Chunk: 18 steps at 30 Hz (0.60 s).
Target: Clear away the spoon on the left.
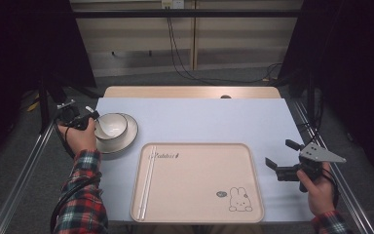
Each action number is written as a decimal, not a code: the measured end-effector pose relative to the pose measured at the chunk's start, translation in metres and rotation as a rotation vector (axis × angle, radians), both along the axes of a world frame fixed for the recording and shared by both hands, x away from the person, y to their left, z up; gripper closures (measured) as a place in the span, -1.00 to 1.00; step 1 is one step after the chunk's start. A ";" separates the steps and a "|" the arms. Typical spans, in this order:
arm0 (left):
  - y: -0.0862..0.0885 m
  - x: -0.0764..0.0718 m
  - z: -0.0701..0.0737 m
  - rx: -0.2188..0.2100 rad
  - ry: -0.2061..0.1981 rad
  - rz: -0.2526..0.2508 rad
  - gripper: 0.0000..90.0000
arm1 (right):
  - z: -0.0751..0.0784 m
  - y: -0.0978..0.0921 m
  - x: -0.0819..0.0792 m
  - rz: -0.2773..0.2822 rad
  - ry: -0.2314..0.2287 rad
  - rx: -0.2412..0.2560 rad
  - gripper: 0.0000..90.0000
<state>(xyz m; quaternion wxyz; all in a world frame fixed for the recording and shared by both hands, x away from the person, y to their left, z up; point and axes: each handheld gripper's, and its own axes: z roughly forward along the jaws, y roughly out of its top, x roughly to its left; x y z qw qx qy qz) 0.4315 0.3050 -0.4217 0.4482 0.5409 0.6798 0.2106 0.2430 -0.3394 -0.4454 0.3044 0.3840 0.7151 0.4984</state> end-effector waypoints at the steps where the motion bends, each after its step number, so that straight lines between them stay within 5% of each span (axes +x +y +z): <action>1: -0.002 0.000 0.002 0.008 0.000 -0.002 0.91 | 0.000 0.000 0.000 0.000 0.000 -0.001 -1.00; 18: -0.015 -0.015 0.036 -0.032 -0.080 -0.060 0.91 | 0.001 0.000 -0.001 0.001 -0.014 0.009 -1.00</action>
